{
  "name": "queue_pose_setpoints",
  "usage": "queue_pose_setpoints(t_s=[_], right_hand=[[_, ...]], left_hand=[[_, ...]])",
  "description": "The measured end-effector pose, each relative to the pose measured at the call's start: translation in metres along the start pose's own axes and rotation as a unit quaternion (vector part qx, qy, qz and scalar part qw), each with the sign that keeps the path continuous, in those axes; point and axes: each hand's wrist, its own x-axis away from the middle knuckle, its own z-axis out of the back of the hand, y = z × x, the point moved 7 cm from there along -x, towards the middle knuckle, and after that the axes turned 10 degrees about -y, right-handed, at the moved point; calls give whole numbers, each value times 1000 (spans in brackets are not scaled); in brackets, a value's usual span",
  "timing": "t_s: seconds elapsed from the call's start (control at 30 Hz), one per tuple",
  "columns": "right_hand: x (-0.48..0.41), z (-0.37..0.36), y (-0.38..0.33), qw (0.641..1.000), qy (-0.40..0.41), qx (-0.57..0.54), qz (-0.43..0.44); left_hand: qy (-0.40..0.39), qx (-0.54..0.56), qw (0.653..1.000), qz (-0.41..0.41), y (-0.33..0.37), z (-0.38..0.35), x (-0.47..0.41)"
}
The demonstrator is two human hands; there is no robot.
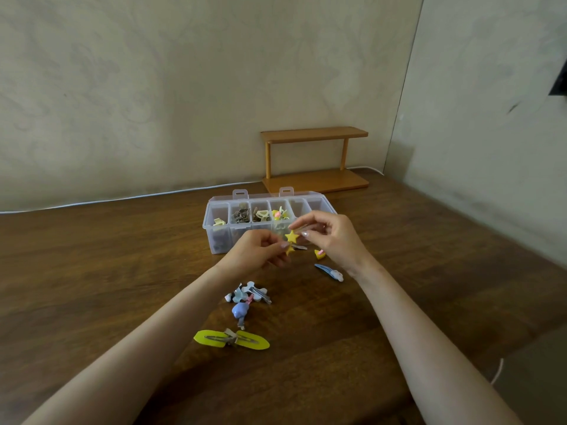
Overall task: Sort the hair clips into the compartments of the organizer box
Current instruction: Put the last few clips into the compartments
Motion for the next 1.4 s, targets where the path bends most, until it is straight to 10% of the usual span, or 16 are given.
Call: queue_pose_setpoints(t_s=[0.47,0.83,1.23,1.4], right_hand=[[2,-5,-6,999,-27,25,0],[15,63,5,928,306,209,-37],[10,53,3,927,259,270,-10],[5,18,7,948,49,306,-72]], left_hand=[[37,-24,999,-29,5,7,0],[39,-197,979,-30,2,1,-1],[-22,-376,926,-20,-3,-13,-4],[-29,-400,916,-8,-6,-13,-3]])
